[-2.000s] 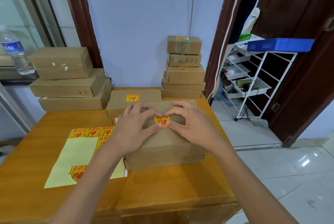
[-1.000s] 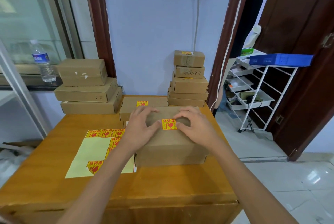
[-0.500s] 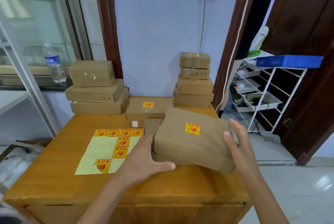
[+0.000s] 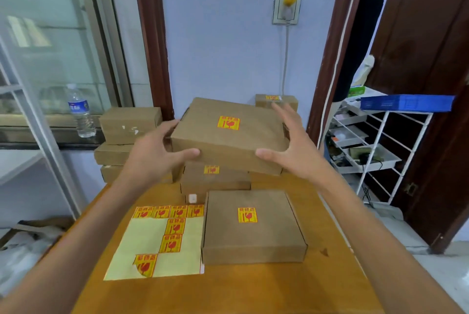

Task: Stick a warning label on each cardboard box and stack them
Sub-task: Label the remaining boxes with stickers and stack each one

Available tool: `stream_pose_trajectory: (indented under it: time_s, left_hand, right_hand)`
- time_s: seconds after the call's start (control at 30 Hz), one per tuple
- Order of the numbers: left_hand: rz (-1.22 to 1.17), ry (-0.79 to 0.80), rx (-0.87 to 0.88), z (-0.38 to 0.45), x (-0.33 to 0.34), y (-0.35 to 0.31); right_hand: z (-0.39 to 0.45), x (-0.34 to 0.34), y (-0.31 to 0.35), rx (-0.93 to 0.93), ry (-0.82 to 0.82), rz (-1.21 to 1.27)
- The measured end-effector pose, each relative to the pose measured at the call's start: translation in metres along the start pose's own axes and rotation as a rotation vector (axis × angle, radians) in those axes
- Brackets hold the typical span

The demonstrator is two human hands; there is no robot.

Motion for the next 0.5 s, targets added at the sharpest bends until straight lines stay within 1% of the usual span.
stream_pose_trajectory:
  time_s: [0.03, 0.1, 0.2, 0.27, 0.37, 0.5]
  left_hand:
    - [0.015, -0.011, 0.014, 0.016, -0.008, 0.001]
    - [0.025, -0.009, -0.019, 0.046, -0.015, 0.010]
    - [0.028, 0.053, -0.101, 0.083, -0.007, 0.036]
    - [0.104, 0.079, -0.125, 0.105, 0.005, 0.055]
    - [0.173, 0.116, -0.124, 0.130, 0.026, 0.078]
    - [0.311, 0.219, -0.076, 0.149, 0.058, 0.103]
  right_hand:
    - [0.023, 0.002, 0.004, -0.010, 0.019, -0.022]
    - [0.064, 0.013, 0.009, -0.044, 0.072, -0.069]
    - [0.114, 0.039, 0.003, -0.107, 0.136, -0.146]
    - [0.141, 0.058, -0.006, -0.111, 0.172, -0.168]
    - [0.172, 0.084, -0.024, -0.112, 0.218, -0.218]
    - [0.184, 0.114, -0.062, -0.044, 0.276, -0.231]
Point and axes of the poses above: each hand's wrist, its own z-axis towards the middle knuckle, its own x-axis out of the palm, y = z × x, the point moved 3 cm from there along z, towards the middle knuckle, and after that the axes turned 5 degrees about -z, right-handed, at the moved point
